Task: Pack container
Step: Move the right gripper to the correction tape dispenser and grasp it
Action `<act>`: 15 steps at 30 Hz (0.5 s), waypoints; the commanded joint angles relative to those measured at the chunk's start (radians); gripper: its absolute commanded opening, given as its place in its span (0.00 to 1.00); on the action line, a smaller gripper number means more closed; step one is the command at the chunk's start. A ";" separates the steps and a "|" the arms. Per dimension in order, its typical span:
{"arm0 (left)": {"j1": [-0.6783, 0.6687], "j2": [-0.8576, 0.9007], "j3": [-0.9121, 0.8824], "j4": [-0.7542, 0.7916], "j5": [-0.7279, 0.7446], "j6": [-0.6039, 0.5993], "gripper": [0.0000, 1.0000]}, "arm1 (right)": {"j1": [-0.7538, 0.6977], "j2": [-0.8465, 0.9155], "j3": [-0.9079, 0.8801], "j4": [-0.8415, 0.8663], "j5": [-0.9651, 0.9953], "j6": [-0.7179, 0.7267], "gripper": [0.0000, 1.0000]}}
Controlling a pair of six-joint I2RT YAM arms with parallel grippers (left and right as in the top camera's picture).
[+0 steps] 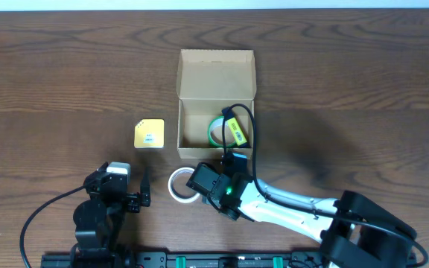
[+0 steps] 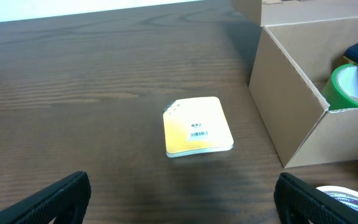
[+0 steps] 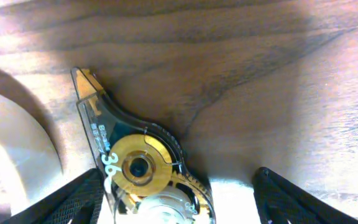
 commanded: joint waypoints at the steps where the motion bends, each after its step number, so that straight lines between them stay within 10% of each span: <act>1: 0.003 -0.001 -0.017 -0.003 0.012 0.014 0.95 | -0.008 0.033 -0.006 -0.024 -0.051 -0.006 0.73; 15: 0.003 -0.001 -0.017 -0.003 0.012 0.014 0.95 | -0.008 0.033 -0.006 -0.061 -0.067 -0.014 0.31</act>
